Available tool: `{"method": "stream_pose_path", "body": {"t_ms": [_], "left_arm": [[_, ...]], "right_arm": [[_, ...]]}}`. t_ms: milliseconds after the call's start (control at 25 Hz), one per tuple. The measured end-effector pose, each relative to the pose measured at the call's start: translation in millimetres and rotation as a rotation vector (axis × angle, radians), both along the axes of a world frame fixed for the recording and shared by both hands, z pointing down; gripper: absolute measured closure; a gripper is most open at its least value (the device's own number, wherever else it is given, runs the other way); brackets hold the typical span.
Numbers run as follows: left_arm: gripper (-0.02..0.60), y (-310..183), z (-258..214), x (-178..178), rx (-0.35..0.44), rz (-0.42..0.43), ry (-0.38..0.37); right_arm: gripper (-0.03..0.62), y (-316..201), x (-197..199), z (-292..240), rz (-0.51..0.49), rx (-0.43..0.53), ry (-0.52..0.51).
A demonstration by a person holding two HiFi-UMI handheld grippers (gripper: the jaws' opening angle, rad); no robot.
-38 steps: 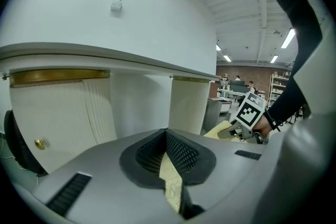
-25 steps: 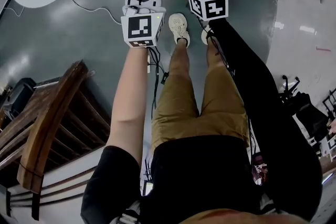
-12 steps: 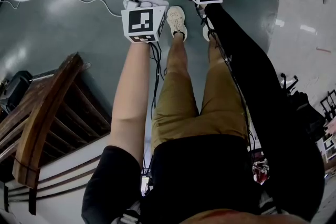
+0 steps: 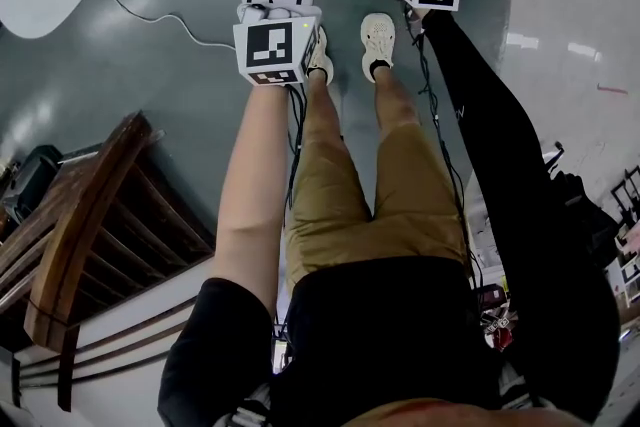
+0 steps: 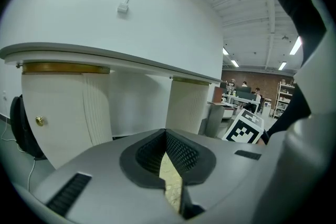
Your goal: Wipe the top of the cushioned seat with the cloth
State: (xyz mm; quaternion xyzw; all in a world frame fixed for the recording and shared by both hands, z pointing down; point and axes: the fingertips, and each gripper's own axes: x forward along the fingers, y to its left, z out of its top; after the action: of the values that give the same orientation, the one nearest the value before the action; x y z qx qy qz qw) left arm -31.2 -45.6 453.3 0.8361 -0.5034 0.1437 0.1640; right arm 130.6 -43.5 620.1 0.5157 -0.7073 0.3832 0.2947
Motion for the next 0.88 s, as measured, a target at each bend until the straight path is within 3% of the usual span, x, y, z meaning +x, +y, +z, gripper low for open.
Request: {"method": "stream_pose_path", "body": {"t_ms": [320, 520, 680, 880], "left_arm": [[0.574, -4.5, 5.1, 56.1, -0.012, 0.011, 0.006], [0.574, -5.0, 8.6, 76.1, -0.018, 0.033, 0.004], [0.574, -5.9, 8.7, 71.7, -0.020, 0.040, 0.004], [0.575, -5.8, 3.0, 53.9, -0.008, 0.042, 0.007]], "right_arm": [[0.539, -4.2, 121.5, 10.6, 0.084, -0.007, 0.081], [0.539, -4.1, 174.1, 4.1, 0.158, 0.011, 0.126], [0.539, -0.9, 184.2, -2.5, 0.209, 0.021, 0.128], [0.539, 3.2, 166.0, -14.4, 0.202, 0.045, 0.122]]}}
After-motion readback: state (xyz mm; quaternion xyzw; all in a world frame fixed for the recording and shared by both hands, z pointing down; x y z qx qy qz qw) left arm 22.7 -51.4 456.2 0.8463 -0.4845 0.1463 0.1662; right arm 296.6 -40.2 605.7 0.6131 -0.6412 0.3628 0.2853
